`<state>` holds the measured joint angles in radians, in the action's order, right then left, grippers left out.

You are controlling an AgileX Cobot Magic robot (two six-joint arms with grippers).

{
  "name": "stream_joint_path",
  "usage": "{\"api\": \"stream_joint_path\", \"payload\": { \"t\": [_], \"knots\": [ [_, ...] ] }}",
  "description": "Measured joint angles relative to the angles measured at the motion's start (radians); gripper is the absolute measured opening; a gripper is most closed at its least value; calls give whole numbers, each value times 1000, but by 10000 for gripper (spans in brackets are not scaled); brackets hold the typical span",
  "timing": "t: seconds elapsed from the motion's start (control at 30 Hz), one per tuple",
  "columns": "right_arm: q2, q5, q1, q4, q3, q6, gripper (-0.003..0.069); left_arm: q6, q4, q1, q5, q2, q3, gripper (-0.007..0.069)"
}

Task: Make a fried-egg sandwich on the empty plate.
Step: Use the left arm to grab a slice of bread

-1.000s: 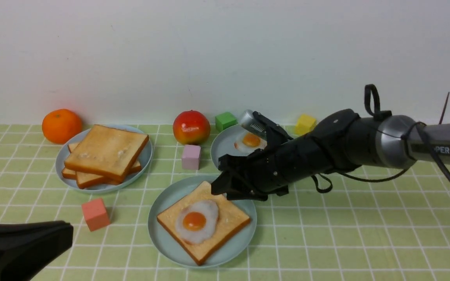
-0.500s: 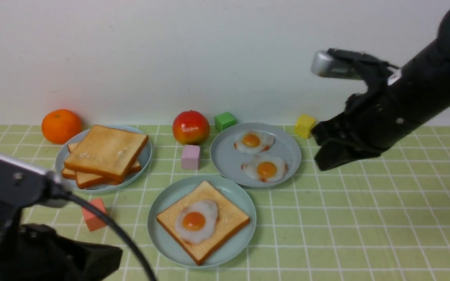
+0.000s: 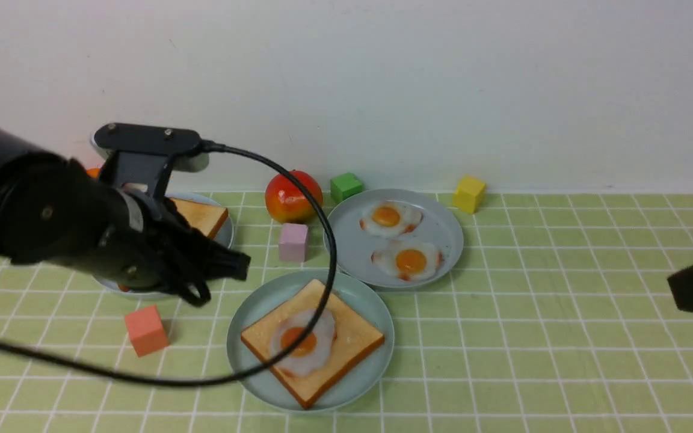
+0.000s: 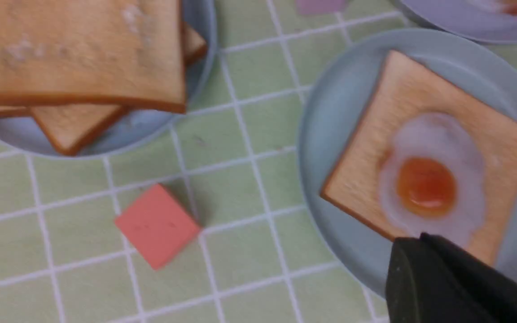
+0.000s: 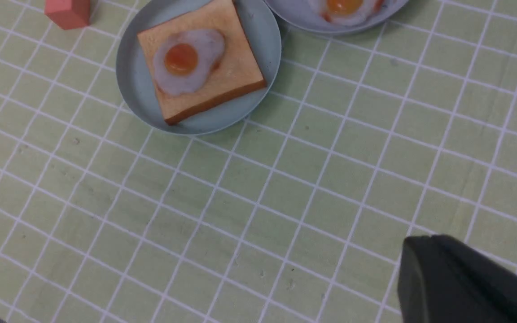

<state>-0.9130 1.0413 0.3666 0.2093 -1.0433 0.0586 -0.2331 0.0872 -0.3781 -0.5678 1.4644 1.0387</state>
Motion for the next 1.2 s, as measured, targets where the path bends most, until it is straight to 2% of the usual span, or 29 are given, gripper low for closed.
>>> {"api": "stream_joint_path", "payload": {
  "t": [0.17,0.2,0.3,0.37,0.4,0.43,0.47,0.53,0.63,0.87,1.2],
  "knots": [
    [70,-4,0,-2,36,-1,10,82,1,98,-4,188,162,-4],
    [82,-4,0,-4,42,-1,11,106,11,114,-5,239,205,17],
    [97,-5,0,-7,48,-1,13,158,61,128,-5,324,266,101],
    [99,-5,0,-10,53,-1,14,179,99,128,-7,360,291,185],
    [99,-5,0,-11,53,-1,15,180,106,128,-7,365,293,194],
    [99,-5,0,-12,53,-1,17,186,122,128,-11,382,299,250],
    [99,-5,0,-12,53,-1,18,186,125,128,-13,384,299,265],
    [99,-5,0,-12,53,-1,19,189,135,128,-21,401,299,353],
    [99,-6,1,-12,53,-1,20,189,142,128,-4,416,299,415],
    [99,-15,1,-12,53,-1,28,193,231,128,45,458,302,451],
    [99,-15,1,-9,53,-1,36,193,238,128,36,480,302,451]
  ]
}}
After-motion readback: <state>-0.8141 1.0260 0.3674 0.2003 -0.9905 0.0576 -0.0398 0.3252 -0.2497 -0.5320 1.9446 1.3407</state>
